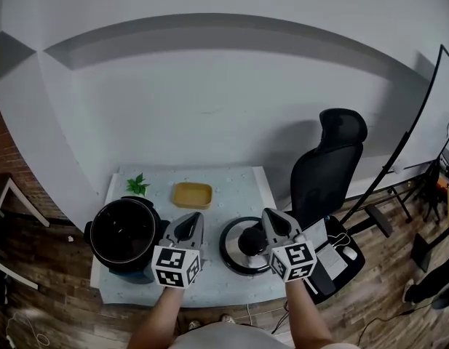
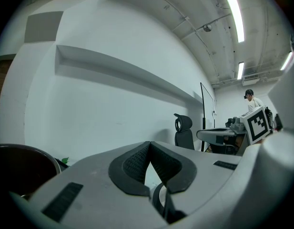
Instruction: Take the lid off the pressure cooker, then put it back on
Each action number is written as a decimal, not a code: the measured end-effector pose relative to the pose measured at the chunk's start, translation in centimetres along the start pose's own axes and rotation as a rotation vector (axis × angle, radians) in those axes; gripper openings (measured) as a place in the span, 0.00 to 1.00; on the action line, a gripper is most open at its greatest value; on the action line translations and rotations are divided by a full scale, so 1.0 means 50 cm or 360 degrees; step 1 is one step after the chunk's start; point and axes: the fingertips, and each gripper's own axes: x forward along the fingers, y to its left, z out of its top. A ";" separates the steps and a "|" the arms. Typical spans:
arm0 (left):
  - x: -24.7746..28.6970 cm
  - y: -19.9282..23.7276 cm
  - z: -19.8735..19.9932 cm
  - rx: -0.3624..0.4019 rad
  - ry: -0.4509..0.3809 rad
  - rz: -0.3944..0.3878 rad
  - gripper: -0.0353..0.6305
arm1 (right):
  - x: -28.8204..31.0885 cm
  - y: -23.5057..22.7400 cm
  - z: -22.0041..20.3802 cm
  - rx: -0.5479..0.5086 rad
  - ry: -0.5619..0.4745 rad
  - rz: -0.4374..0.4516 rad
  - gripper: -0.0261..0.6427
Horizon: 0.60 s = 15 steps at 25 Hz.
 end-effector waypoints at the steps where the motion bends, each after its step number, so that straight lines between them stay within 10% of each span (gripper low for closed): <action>1: 0.000 0.000 0.002 0.0002 -0.0001 -0.0001 0.07 | 0.000 0.000 -0.001 0.0004 0.0000 0.0001 0.04; 15: 0.004 -0.005 -0.004 0.0003 0.0019 -0.0017 0.07 | 0.015 -0.007 -0.022 0.0027 0.0038 0.0015 0.05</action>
